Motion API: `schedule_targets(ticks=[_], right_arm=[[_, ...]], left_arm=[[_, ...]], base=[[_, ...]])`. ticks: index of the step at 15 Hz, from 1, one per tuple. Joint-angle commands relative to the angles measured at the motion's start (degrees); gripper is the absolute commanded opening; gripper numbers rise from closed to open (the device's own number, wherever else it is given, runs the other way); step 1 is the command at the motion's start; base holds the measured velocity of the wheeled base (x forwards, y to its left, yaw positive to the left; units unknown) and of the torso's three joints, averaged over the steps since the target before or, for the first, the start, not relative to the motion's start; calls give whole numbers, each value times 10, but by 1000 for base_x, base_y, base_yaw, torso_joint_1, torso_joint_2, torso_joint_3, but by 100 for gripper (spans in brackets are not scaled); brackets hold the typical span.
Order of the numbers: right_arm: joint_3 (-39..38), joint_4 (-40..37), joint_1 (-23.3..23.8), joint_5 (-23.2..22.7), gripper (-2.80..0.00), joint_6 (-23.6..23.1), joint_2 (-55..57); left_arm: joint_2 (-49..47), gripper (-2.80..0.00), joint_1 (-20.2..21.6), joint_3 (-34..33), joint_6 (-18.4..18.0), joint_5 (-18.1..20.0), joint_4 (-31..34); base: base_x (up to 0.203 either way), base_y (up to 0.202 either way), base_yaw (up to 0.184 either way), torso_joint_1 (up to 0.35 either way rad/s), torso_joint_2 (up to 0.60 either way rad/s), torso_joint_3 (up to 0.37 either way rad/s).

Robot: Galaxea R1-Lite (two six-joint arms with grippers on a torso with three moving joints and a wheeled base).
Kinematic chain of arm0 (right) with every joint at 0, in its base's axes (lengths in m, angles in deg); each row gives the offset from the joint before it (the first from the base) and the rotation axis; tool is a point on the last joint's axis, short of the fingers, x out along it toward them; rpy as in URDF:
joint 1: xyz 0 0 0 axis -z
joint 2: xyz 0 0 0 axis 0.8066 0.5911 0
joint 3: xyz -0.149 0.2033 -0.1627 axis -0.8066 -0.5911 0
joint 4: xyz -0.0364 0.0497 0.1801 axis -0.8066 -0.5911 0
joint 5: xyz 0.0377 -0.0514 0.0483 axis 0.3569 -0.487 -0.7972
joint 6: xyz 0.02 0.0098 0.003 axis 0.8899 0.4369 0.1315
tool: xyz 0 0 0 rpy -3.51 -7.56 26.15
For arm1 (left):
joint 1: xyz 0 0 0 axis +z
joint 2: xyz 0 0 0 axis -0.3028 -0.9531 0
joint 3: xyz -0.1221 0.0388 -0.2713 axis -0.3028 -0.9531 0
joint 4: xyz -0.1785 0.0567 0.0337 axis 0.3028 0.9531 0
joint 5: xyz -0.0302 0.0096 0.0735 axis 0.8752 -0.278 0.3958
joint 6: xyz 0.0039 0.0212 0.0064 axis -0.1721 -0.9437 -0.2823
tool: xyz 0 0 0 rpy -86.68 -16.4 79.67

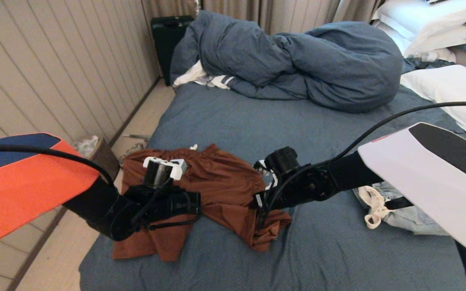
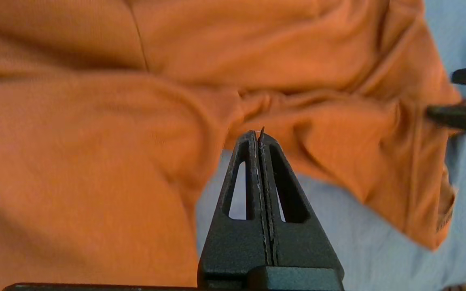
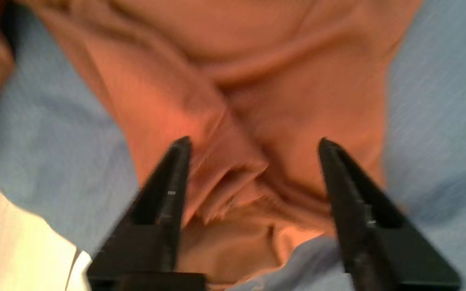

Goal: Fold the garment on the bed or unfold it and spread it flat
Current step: Fold the brown shorts

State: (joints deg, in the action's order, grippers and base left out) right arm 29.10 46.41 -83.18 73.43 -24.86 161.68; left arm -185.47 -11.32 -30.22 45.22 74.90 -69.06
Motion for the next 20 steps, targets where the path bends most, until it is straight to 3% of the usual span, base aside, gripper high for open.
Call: schedule_targets(ticks=[1,5,6,16,20], right_arm=[[-18,1,-23,-1,0,2,7],[-29,1,-33,-1,0,3,11],[-34,2,-38,0,-280,3,11],[-42,19,-51,6,-280,6,17],[-52,21,-46,23,-280,6,-42]], left_arm=[[13,-280,0,-25,0,0,-23],[18,-280,0,-35,-1,0,-27],[18,-280,0,-35,-1,0,-27],[19,-280,-2,-40,-1,0,-28],[26,-280,-2,-40,-1,0,-29]], base=[[0,0,0,0,0,0],[0,0,0,0,0,0],[0,0,0,0,0,0],[0,0,0,0,0,0],[0,0,0,0,0,0]])
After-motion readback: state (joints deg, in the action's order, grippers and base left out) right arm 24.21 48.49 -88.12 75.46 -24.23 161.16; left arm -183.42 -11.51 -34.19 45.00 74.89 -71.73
